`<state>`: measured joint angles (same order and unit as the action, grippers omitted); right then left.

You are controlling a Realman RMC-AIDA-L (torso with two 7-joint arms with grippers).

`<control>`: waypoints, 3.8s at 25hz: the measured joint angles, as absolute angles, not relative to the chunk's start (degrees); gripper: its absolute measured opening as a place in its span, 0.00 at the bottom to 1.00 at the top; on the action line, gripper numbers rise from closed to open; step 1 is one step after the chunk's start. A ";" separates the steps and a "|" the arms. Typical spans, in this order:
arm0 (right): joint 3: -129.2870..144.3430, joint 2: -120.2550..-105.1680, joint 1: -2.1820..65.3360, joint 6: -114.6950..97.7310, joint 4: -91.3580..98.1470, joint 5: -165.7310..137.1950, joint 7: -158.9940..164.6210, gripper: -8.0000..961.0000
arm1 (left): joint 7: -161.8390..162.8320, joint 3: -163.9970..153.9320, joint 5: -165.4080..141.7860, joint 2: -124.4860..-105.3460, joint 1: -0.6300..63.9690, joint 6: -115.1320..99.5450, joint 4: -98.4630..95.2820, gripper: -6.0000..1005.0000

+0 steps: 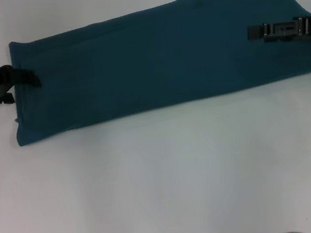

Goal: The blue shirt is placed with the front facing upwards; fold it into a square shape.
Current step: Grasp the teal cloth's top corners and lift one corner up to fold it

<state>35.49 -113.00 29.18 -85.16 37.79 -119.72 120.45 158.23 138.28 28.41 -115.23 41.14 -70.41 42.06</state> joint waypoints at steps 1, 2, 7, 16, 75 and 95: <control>35.49 -112.97 29.18 -85.16 37.79 -119.72 120.44 0.89 | 158.23 138.27 28.22 -115.31 41.14 -70.32 42.04 0.81; 35.49 -112.98 29.17 -85.16 37.79 -119.72 120.43 0.89 | 158.23 138.26 28.01 -115.38 41.17 -70.26 42.02 0.81; 35.51 -113.05 29.12 -85.16 37.79 -119.72 120.35 0.88 | 158.50 138.25 27.43 -115.41 41.35 -70.19 42.01 0.81; 35.46 -112.94 29.18 -85.07 37.79 -119.55 120.32 0.88 | 158.73 138.25 27.02 -115.68 41.21 -70.95 42.00 0.81; 34.56 -112.45 29.19 -84.38 37.79 -119.44 120.31 0.87 | 158.25 138.93 31.11 -115.93 43.50 -78.69 42.73 0.80; 33.57 -112.20 29.00 -84.31 37.79 -119.49 120.42 0.86 | 157.71 136.66 30.76 -114.52 46.22 -81.33 42.23 0.14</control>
